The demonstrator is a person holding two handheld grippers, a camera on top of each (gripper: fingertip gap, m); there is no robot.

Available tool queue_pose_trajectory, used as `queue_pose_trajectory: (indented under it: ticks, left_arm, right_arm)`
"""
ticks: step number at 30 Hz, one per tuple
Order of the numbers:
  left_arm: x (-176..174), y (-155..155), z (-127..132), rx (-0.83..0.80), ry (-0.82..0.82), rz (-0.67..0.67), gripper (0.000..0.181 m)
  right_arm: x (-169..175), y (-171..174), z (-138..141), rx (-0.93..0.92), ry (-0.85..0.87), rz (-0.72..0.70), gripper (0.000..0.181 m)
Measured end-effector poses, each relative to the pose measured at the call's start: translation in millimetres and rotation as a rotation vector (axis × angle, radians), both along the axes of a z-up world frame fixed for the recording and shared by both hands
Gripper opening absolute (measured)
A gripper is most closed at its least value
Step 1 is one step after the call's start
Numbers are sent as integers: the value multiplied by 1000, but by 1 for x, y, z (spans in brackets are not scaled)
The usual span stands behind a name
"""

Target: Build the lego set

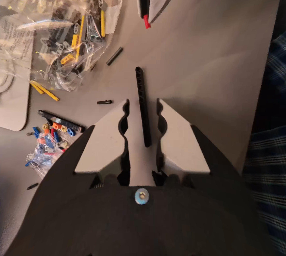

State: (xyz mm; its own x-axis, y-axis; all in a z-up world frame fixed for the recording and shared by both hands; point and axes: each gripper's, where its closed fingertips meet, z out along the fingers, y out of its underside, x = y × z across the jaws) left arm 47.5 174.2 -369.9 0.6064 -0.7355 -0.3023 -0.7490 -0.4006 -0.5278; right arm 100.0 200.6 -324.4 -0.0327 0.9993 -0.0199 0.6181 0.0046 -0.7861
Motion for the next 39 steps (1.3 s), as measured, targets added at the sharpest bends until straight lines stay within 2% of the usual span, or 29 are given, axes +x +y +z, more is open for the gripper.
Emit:
queue_pose_trajectory:
  ticks: [2,3,8,13,16,19,23,28,33,35,39]
  left_arm:
    - [-5,4,-3,18,75,6,8]
    - [-5,6,-4,22,90,1,5]
    - [-3,4,-4,-122,-69,97,4]
    - [18,0,16,-378,-605,254,5]
    - [20,6,43,-396,-905,282,5]
    - [22,12,77,-364,-1215,271,4]
    - [22,17,103,-330,-1510,258,4]
    - [25,18,121,-323,-1746,205,4]
    - [31,20,125,-350,-1864,183,4]
    - [36,19,120,-377,-1855,193,5]
    - [39,17,96,-433,-1720,277,4]
  right_arm:
    - [0,-1,1,3,1,3,2]
    - [0,-1,1,5,3,3,2]
    - [0,0,4,4,13,4,2]
    - [1,1,5,-10,26,2,2]
    - [-1,2,10,-43,62,-17,2]
    - [-7,5,28,-88,158,-47,2]
    - [-16,7,55,-163,299,-88,2]
    - [-22,17,85,-242,451,-140,2]
    - [-22,27,105,-285,540,-157,2]
    - [-24,27,100,-277,520,-153,2]
    - [-22,27,78,-293,455,-163,2]
